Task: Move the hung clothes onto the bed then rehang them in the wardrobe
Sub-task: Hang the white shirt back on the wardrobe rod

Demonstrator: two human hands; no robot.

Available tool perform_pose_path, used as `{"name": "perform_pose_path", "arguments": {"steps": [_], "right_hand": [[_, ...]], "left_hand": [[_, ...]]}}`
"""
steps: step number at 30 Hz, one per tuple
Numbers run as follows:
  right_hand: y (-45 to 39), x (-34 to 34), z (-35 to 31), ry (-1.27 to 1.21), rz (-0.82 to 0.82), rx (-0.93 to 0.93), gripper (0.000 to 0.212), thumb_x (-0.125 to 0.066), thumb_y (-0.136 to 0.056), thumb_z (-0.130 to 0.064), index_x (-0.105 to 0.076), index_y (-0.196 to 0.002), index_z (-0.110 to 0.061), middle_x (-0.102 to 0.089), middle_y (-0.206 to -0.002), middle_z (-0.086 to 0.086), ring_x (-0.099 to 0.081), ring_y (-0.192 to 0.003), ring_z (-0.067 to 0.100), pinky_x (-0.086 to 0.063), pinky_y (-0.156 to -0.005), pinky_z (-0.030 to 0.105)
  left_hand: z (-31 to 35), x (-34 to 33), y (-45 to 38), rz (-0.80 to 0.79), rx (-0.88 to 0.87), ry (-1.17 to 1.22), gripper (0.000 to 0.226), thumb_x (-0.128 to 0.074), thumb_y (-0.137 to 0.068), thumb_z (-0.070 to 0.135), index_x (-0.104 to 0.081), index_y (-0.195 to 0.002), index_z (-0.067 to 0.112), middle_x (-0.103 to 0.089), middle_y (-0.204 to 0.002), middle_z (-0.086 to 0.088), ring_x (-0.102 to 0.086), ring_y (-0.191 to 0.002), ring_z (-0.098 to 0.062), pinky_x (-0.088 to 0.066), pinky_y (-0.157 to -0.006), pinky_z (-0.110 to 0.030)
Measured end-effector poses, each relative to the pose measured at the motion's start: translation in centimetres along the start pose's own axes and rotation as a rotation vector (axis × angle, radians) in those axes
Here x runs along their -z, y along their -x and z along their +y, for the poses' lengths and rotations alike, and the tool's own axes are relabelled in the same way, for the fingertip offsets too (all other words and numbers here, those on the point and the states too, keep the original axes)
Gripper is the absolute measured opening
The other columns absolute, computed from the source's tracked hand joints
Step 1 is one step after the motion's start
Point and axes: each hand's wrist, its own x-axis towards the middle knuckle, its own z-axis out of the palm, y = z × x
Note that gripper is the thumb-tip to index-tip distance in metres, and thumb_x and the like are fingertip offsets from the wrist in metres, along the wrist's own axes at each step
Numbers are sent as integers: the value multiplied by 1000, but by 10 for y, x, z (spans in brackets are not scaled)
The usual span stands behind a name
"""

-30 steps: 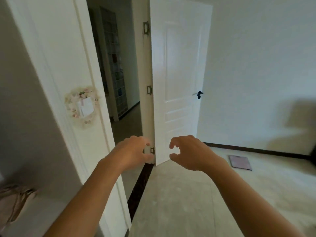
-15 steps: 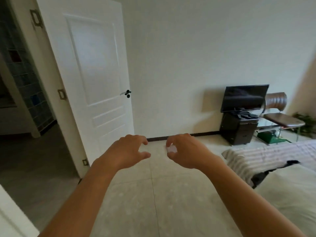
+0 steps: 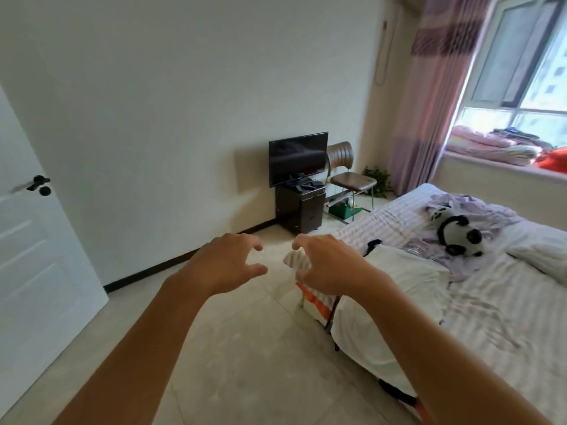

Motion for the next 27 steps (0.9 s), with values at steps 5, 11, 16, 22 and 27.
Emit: {"name": "perform_pose_path", "arguments": {"steps": [5,11,16,22,27], "right_hand": [[-26,13,50,13,36,-153,45,-63,-92,-25,-50,-134,-18,-60,-126,5,-60,-98,17,-48,-81,28],[-57,24,107,26,107,-354,47,-63,-91,-27,-51,-135,-20,-61,-124,2,-59,-106,20,-48,-85,32],[-67,32,159,46,140,-491,43,-63,-90,-29,-54,-131,-23,-61,-124,0,-57,-110,21,-49,-88,35],[-76,39,240,45,154,-603,46,-63,-89,-33,-53,-133,-24,-57,-131,0,-54,-118,21,-48,-95,40],[-86,46,315,55,165,-623,45,-61,-90,-34,-53,-133,-24,-58,-130,-2,-53,-119,19,-47,-94,37]], "left_hand": [[21,-12,-87,-73,-180,4,50,-66,-89,46,-54,-133,27,-61,-130,2,-58,-114,-15,-49,-98,-35],[50,-21,-183,-158,-375,-28,51,-66,-89,46,-53,-133,26,-62,-126,1,-61,-107,-14,-50,-95,-37],[85,-41,-243,-215,-485,-44,52,-67,-88,45,-53,-134,25,-60,-132,-1,-60,-111,-17,-50,-95,-35],[142,-75,-308,-237,-583,-37,51,-68,-88,46,-54,-133,25,-63,-127,0,-61,-111,-17,-49,-98,-38],[195,-111,-365,-262,-605,-34,52,-68,-87,47,-54,-133,26,-62,-128,2,-59,-112,-16,-47,-98,-36]]}}
